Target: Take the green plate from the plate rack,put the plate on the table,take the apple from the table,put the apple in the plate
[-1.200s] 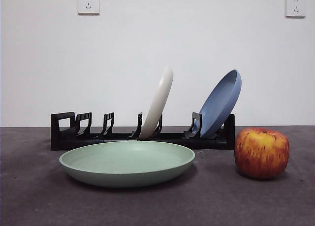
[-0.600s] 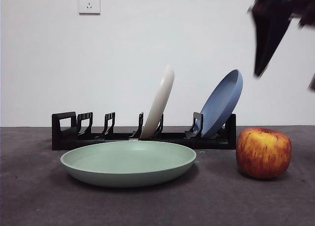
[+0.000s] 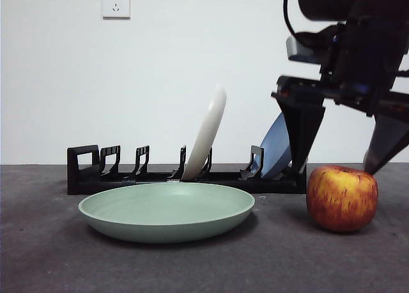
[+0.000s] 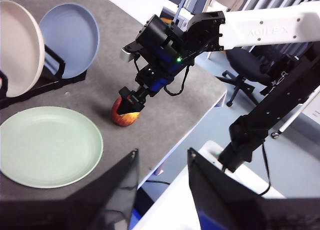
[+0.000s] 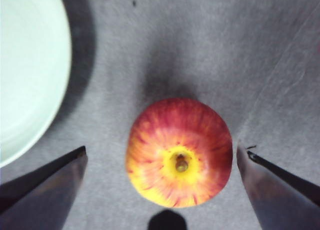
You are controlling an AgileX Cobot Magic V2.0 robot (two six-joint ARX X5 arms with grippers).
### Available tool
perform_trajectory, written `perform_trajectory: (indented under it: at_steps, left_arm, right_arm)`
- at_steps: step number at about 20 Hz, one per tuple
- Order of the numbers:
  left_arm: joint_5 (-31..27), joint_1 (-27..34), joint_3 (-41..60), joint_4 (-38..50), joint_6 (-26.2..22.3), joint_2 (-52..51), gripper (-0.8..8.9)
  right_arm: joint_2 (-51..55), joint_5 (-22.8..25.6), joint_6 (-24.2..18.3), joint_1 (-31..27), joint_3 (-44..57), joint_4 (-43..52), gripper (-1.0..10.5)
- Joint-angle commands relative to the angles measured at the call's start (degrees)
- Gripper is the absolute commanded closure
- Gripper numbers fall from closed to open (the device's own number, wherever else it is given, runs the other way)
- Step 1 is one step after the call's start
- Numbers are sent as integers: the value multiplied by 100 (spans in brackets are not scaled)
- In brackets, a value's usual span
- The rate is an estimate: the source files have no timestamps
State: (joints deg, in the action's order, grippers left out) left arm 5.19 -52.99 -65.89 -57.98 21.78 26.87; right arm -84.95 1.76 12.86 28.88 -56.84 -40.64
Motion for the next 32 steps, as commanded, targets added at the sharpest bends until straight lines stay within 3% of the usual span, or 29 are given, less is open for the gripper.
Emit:
perform_trajectory:
  at_steps: [1,3,9,10,17,21,29,32]
  left_arm:
    - [-74,7,44,-72,72,-26,651]
    - [-74,7,44,-116,72,-26,651]
    - [-74,7,44,-247,72,-26,651]
    - [-74,7,44,-262,72,-26,651]
    - [-74,7,44,-260,70,-26,651]
    - [-374,7,44,-267,70,-26,652]
    - [-439,7,44,-262,70,-26,652]
    - [-544,7,44,-264,70,-26,652]
  right_arm:
    - [-190,74,46,4,44,20,447]
    - [-254,74,46,4,44,22,471]
    - [-328,66,-28,4,44,22,944]
    - [-328,66,-66,4,44,28,962]
    - [-295,-116,-118,4,-424,-448,962]
    - [-44,-608,-256,4,-1209,-785,962]
    - [197,-2083,-227,24,-2767,-479,963]
    - [197,-2192,-83,212,-2927,-7,963]
